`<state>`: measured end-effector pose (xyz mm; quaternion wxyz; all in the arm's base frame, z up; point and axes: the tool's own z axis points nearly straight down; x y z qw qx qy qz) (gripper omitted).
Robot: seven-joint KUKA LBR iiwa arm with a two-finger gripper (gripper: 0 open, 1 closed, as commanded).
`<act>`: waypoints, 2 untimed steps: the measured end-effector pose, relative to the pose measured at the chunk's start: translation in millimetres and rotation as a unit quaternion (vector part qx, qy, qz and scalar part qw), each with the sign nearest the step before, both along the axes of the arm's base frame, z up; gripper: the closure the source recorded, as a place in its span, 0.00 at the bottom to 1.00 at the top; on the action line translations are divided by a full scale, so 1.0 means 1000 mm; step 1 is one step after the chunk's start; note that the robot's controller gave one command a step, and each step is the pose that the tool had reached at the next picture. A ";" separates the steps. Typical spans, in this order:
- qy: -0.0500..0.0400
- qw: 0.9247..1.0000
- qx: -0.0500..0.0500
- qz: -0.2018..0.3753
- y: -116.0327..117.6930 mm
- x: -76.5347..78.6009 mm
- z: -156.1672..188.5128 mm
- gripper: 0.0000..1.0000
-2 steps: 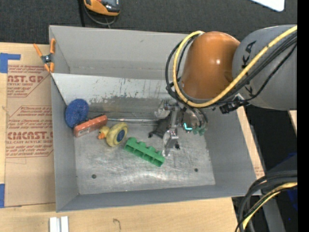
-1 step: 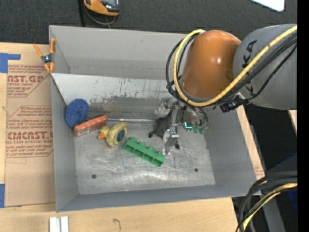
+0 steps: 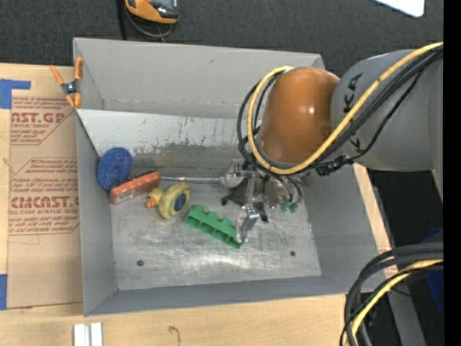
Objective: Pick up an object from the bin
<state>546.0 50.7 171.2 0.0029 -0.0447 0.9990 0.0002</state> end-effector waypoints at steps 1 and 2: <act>0.000 0.999 0.000 0.045 0.012 0.010 -0.065 0.00; -0.002 0.999 0.001 0.043 0.017 0.011 -0.097 1.00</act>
Offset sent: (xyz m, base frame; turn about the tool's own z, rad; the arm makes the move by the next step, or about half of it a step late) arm 0.0077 0.0160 -0.1012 -0.0877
